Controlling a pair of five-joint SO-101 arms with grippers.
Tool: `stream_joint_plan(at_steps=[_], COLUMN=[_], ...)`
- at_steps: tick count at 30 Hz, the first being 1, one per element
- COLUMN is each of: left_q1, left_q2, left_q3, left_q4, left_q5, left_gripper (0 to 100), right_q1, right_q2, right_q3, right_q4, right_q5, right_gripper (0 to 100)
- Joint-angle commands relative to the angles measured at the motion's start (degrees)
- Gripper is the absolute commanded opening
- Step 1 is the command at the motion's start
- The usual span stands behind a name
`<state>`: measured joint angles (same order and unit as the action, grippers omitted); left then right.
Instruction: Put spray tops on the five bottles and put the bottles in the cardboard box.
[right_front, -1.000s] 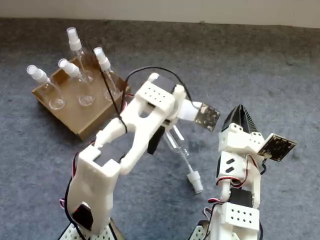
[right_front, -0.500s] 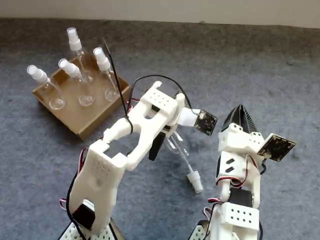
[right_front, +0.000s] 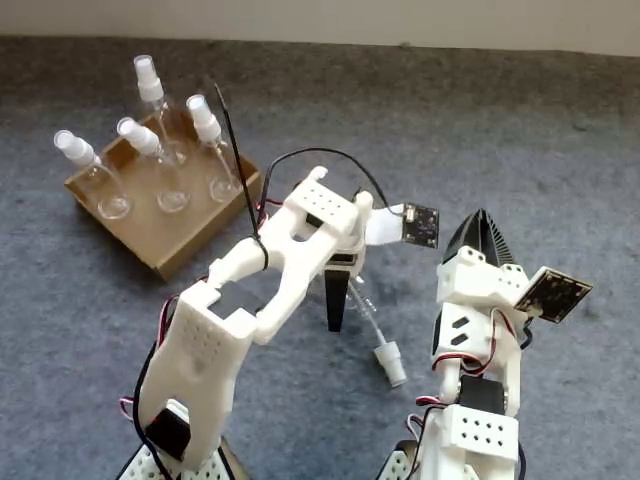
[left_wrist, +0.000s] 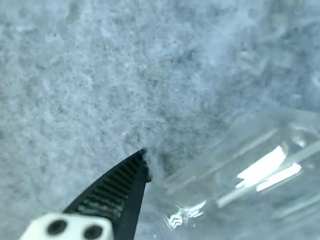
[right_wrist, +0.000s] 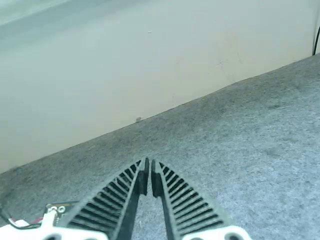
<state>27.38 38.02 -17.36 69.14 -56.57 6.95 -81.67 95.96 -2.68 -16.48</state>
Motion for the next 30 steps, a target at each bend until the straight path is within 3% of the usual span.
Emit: stream_joint_plan(at_steps=[1, 3, 9, 18, 27, 30], left_q1=[0.2, 0.2, 0.2, -0.7, -1.6, -3.6], left_q2=[-0.6, -0.6, -0.6, -0.6, -0.6, -0.6], left_q3=[0.9, 1.5, 1.7, 1.8, 1.8, 1.8], left_q4=[-0.1, 0.0, 0.2, 2.9, 10.8, 11.2], left_q5=[1.7, 1.7, 1.5, 1.8, 1.8, 6.6], left_gripper=[57, 54, 31, 14, 12, 12], right_q1=[-0.6, -0.6, -0.6, -0.6, -0.6, -0.4], right_q2=[-0.9, -0.9, -0.9, -0.9, -0.9, -0.9], right_q3=[8.1, 8.1, 8.1, 8.1, 8.1, 8.1], right_q4=[-0.3, -0.3, -0.3, -0.3, -0.3, -0.3], right_q5=[0.8, 0.8, 0.8, 0.8, 0.8, 0.8], right_gripper=[1.2, 1.2, 1.2, 1.2, 1.2, 1.2])
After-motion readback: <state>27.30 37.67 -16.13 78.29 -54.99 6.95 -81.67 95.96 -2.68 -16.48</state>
